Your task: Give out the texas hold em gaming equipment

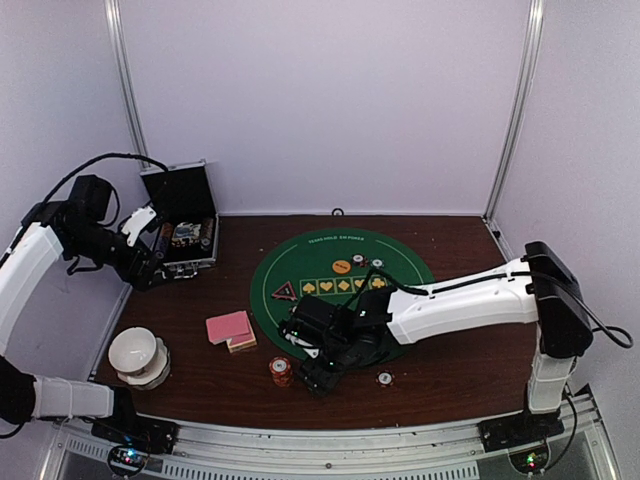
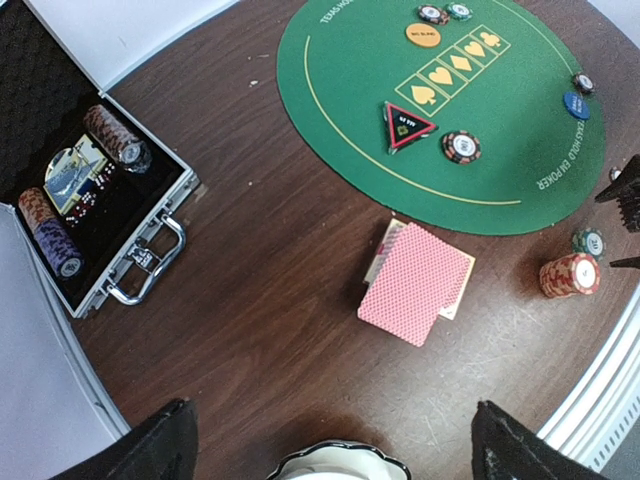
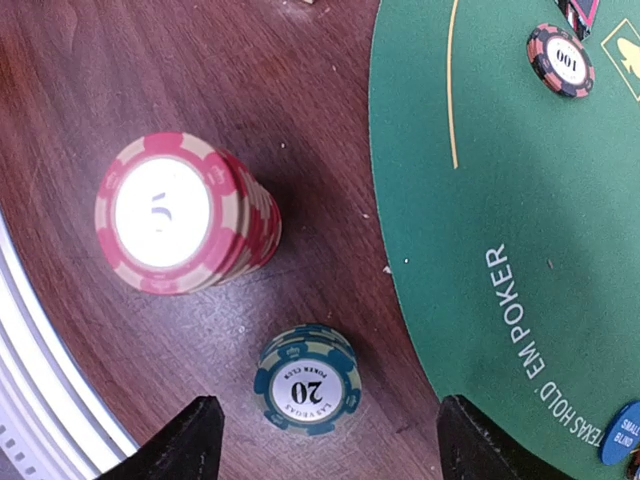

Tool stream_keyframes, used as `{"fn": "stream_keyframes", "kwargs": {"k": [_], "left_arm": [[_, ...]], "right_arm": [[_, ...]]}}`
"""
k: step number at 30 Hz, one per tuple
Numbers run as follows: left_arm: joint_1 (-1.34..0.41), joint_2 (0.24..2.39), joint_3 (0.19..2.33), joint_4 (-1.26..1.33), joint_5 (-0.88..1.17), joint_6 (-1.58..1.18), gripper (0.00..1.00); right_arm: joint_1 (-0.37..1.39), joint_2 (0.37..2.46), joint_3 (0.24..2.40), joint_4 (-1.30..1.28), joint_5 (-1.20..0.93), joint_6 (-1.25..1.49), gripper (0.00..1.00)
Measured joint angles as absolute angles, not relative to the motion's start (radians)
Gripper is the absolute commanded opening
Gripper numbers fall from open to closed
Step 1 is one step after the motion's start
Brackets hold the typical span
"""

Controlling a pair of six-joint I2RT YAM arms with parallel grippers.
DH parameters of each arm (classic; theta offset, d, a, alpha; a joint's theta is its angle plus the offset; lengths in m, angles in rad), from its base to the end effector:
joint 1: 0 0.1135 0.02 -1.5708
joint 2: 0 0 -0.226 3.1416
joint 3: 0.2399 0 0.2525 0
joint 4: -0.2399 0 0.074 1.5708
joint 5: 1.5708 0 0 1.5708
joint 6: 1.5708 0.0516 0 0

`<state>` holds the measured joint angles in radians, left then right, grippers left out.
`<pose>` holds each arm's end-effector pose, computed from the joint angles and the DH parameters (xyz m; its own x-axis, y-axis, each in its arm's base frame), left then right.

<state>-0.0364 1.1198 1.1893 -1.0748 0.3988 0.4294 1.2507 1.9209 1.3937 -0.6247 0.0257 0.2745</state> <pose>0.2263 -0.0283 0.2912 -0.6666 0.4082 -0.6237 0.5708 0.8176 -0.0750 0.1242 0.3705 0.1395 -0.5330 -0.7467 -0.3979 -0.8323 0.5474 0.0877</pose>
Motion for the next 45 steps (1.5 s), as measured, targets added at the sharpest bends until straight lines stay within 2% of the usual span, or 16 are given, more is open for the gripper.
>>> {"fn": "stream_keyframes", "kwargs": {"k": [9, 42, 45], "left_arm": [[-0.036, 1.084, 1.191, -1.112, 0.431, 0.459, 0.98], [-0.036, 1.052, 1.191, -1.131, 0.468, 0.474, 0.97], [-0.036, 1.052, 1.191, -1.131, 0.469, 0.474, 0.98]], "right_arm": [[1.251, 1.971, 1.409, -0.608, 0.003, 0.274, 0.76], [1.25, 2.016, 1.422, -0.622, -0.052, 0.257, 0.3], [1.25, 2.016, 1.434, -0.641, -0.051, 0.256, 0.29]]}}
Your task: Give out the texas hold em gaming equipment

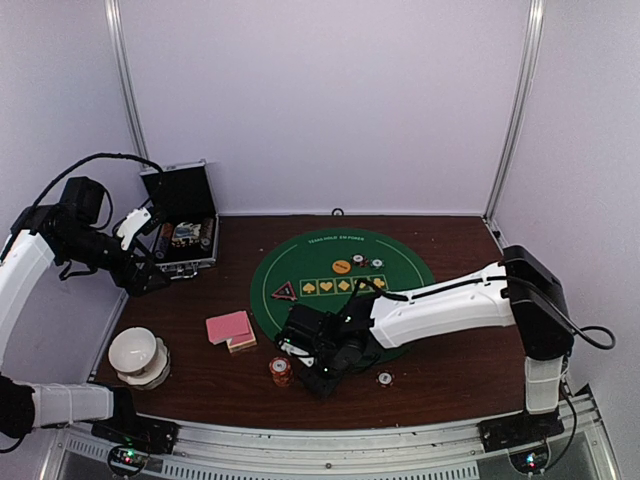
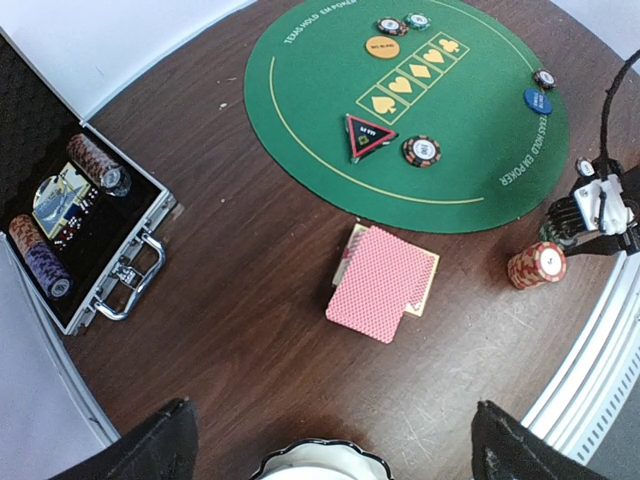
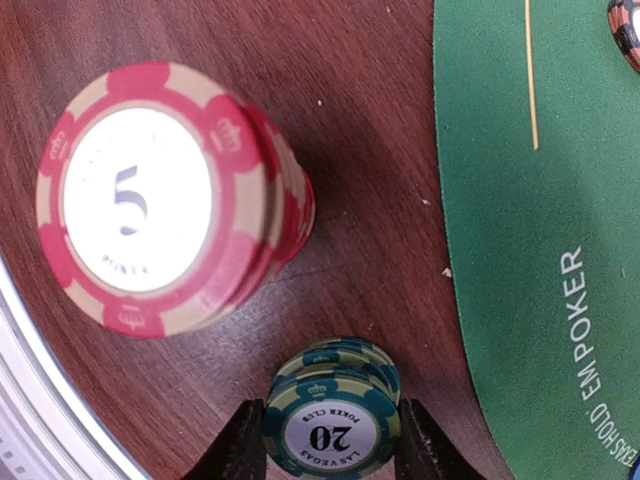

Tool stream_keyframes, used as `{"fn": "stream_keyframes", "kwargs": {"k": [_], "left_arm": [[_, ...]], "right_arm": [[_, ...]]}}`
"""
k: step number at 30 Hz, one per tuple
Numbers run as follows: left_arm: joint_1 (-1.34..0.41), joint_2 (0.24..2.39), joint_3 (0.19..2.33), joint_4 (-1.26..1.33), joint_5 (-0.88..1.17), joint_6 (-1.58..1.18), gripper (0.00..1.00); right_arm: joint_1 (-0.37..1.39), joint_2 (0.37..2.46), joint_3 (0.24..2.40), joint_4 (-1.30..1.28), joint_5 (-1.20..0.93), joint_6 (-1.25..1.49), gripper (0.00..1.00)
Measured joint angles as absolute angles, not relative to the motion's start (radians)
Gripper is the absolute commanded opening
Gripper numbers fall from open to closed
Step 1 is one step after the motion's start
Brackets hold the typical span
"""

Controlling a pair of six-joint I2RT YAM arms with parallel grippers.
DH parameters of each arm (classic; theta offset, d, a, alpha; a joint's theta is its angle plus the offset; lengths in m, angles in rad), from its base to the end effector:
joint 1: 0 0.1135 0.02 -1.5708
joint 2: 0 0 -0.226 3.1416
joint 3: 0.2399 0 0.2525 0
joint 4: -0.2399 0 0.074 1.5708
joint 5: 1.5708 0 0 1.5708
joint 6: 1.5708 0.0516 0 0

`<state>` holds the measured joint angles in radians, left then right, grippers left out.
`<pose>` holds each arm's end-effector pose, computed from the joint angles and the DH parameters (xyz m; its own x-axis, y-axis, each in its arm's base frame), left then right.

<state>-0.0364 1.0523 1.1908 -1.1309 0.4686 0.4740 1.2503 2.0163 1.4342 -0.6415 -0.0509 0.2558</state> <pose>0.2073 -0.0309 0.3026 -0.6171 0.4300 -0.6590 0.6304 0.7714 -0.0869 0.1229 0.3785 0.1147 -0.5278 -0.7880 -0.3171 -0.8473 0.5143 0.1324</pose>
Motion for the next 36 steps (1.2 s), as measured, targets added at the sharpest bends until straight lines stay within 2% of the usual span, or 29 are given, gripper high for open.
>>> {"fn": "stream_keyframes", "kwargs": {"k": [8, 15, 24, 36], "left_arm": [[-0.036, 1.053, 1.191, -1.131, 0.471, 0.481, 0.97], [-0.036, 1.055, 1.191, -1.132, 0.473, 0.482, 0.97], [-0.036, 1.059, 1.195, -1.132, 0.477, 0.482, 0.98], [-0.036, 1.062, 1.201, -1.132, 0.492, 0.481, 0.98]], "right_arm": [[1.225, 1.987, 1.486, -0.696, -0.04, 0.231, 0.28], [1.113, 1.983, 1.58, -0.715, -0.021, 0.206, 0.27], [0.98, 2.176, 1.758, -0.709, -0.006, 0.183, 0.27], [0.976, 2.279, 1.824, -0.715, -0.062, 0.187, 0.3]]}}
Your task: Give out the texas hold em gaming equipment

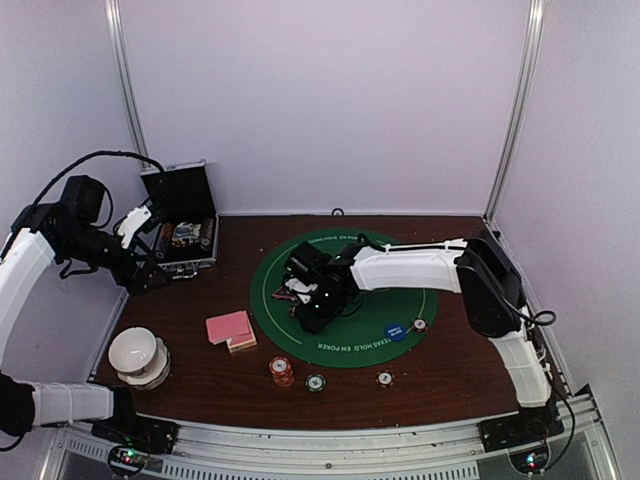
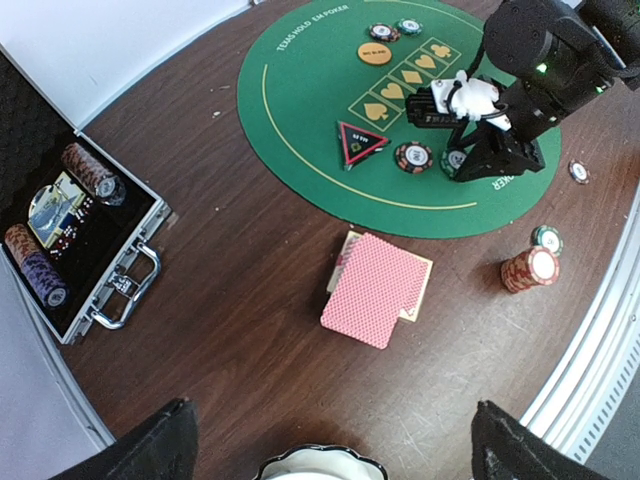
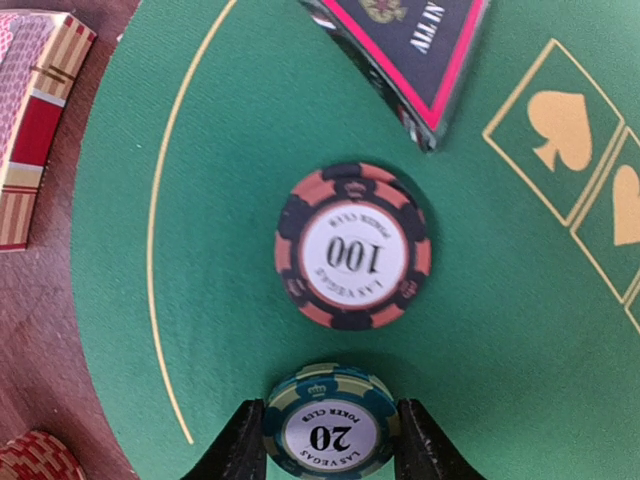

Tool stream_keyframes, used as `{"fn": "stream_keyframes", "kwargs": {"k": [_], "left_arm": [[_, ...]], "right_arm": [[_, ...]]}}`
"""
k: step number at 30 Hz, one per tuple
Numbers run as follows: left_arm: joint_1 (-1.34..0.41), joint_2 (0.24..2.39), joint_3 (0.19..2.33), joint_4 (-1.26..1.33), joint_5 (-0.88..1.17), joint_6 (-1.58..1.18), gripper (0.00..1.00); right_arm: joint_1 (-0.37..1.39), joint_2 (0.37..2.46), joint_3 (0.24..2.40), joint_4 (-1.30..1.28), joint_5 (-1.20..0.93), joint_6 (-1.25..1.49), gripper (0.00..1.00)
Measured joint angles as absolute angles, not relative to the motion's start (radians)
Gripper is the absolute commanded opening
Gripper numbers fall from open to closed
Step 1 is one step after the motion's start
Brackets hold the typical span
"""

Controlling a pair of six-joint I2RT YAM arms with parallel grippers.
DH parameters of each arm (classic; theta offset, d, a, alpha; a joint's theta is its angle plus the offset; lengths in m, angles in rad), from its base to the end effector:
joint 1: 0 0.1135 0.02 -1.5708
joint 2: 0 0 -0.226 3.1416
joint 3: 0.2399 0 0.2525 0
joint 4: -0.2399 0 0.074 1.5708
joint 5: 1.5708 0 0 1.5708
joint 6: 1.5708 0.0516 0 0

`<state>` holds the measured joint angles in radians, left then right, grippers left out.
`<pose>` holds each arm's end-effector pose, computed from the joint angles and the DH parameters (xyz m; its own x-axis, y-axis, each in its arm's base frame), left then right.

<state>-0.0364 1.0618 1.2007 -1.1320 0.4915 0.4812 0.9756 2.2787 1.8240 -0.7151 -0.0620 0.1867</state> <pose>0.2087 -0.0320 0.3041 -0.6080 0.4305 -0.6671 0.6442 0.7586 -0.0977 0.2567 0.3849 0.1158 -0.6631 -0.6489 -0.3730 -0.7296 0.6717 0.1285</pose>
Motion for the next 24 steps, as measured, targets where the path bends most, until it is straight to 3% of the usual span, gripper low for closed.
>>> {"fn": "stream_keyframes", "kwargs": {"k": [5, 11, 19, 24], "left_arm": [[-0.036, 1.062, 1.201, -1.132, 0.493, 0.482, 0.98], [-0.036, 1.062, 1.201, -1.132, 0.494, 0.482, 0.98], [-0.036, 1.062, 1.201, -1.132, 0.494, 0.485, 0.98], [-0.036, 1.062, 1.201, -1.132, 0.495, 0.489, 0.97]], "right_arm": [[0.978, 2.305, 1.851, -0.717, -0.08, 0.189, 0.37], [0.978, 2.323, 1.881, -0.73, -0.091, 0.19, 0.63], [0.994, 2.289, 1.853, -0.744, -0.072, 0.186, 0.7], [1.027, 2.166, 1.747, -0.747, -0.045, 0.187, 0.71]]}}
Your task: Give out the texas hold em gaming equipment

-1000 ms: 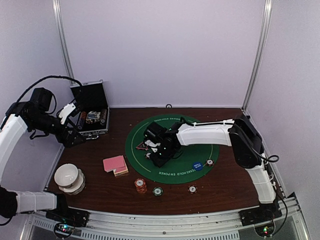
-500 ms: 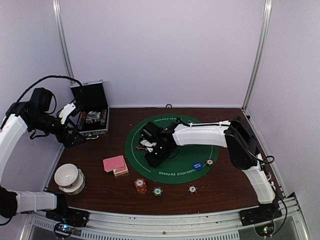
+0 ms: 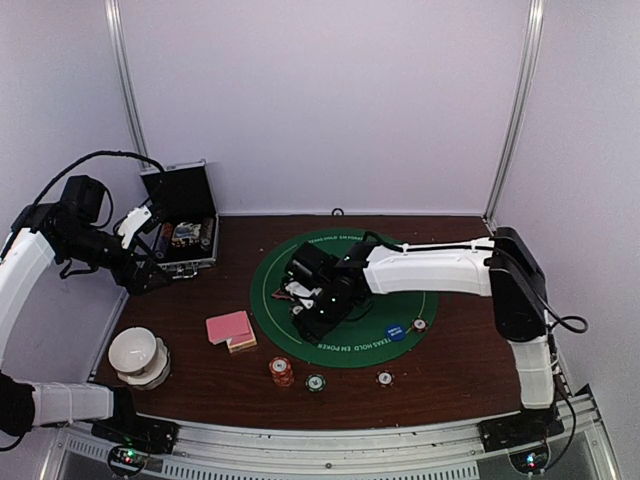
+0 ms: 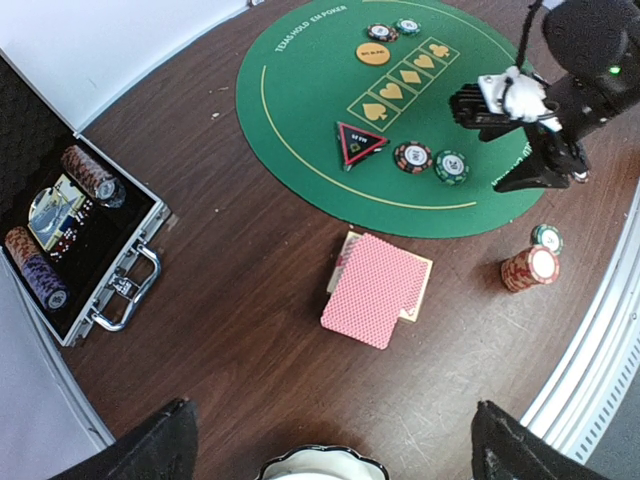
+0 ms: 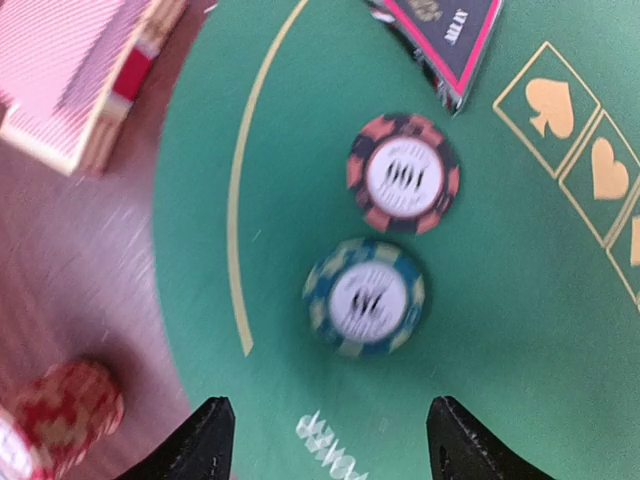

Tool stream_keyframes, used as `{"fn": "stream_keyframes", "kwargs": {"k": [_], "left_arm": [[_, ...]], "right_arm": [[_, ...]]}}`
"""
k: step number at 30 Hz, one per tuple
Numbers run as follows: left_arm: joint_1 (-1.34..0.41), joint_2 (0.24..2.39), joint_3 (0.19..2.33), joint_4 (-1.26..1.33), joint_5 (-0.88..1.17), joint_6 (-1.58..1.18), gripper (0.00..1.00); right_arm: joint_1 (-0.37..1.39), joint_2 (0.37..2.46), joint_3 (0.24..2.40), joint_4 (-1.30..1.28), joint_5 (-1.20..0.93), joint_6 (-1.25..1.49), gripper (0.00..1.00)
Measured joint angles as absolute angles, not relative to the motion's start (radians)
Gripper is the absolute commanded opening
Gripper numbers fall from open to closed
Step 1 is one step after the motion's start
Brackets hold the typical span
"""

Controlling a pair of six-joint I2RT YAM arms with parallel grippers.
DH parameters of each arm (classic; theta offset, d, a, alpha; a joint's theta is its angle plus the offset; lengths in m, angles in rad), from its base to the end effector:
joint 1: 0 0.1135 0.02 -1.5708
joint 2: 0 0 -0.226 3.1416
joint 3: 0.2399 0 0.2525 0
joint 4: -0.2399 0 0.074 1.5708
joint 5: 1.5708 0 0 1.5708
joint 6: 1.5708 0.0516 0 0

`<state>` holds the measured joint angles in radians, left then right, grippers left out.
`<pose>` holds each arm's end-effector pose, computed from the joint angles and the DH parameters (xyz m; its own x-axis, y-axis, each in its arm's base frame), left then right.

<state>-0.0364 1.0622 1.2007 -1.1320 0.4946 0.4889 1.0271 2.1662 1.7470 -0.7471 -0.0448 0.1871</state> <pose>0.2087 -0.0321 0.3041 -0.6026 0.4356 -0.6686 0.6501 0.7539 -0.0948 0.2280 0.3817 0.1402 -0.6280 -0.6797 -0.3790 -0.7605 0.6393 0.1137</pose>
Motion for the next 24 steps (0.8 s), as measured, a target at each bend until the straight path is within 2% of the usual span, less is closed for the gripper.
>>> {"fn": "stream_keyframes", "kwargs": {"k": [6, 14, 24], "left_arm": [[-0.036, 1.062, 1.201, -1.132, 0.495, 0.491, 0.98], [-0.036, 1.062, 1.201, -1.139, 0.497, 0.493, 0.98], [-0.036, 1.062, 1.221, -1.155, 0.499, 0.493, 0.98]], "right_arm": [[1.132, 2.034, 1.593, -0.738, -0.044, 0.198, 0.75], [1.228, 2.034, 1.509, -0.736, -0.077, 0.209, 0.76], [1.229, 2.092, 1.518, -0.732, -0.082, 0.206, 0.65]]}}
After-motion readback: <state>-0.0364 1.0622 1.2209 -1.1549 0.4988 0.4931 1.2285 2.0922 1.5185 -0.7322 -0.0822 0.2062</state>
